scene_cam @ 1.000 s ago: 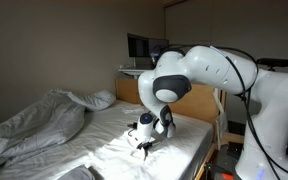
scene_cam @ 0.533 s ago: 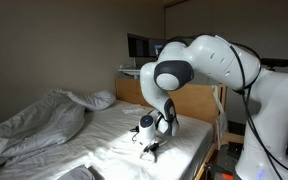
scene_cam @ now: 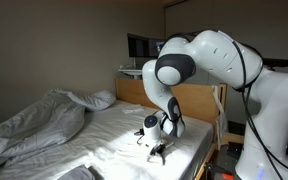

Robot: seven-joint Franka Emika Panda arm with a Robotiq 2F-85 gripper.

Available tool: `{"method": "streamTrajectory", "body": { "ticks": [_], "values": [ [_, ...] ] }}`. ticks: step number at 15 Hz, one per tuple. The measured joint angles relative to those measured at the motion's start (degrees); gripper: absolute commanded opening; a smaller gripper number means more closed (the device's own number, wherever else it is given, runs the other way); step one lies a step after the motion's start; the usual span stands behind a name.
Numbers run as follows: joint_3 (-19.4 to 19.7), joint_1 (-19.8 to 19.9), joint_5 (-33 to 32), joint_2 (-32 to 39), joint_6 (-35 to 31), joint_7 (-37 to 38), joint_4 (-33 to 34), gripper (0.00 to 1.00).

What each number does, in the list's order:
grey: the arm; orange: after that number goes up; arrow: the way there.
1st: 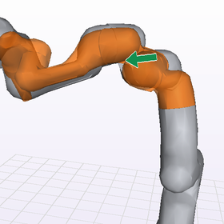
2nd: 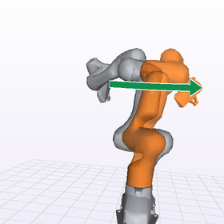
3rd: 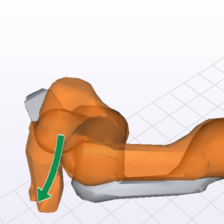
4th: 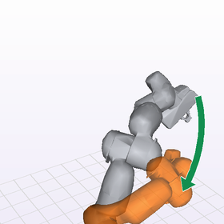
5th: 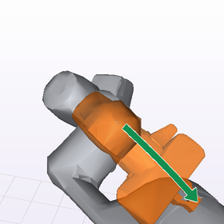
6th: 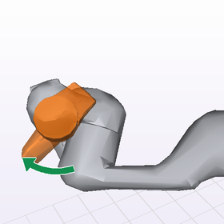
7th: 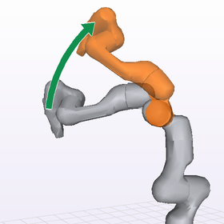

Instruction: Fold the left white towel in half

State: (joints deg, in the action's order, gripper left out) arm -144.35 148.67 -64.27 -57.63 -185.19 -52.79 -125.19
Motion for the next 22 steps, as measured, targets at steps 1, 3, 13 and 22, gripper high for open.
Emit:
{"method": "streamTrajectory", "body": {
  "ticks": [1, 3, 13, 22],
  "values": [
    [-0.3, 0.1, 0.8, 0.3, 0.1, -1.1, -0.7, 0.09],
    [-0.5, 0.0, 4.9, 1.5, 0.2, -4.9, -2.9, 0.08],
    [-2.7, -0.2, 16.3, 10.7, 5.9, -19.1, -11.7, 0.08],
    [-3.5, -0.5, 19.1, 10.5, 5.5, -19.0, -6.8, 0.09]
  ]
}}
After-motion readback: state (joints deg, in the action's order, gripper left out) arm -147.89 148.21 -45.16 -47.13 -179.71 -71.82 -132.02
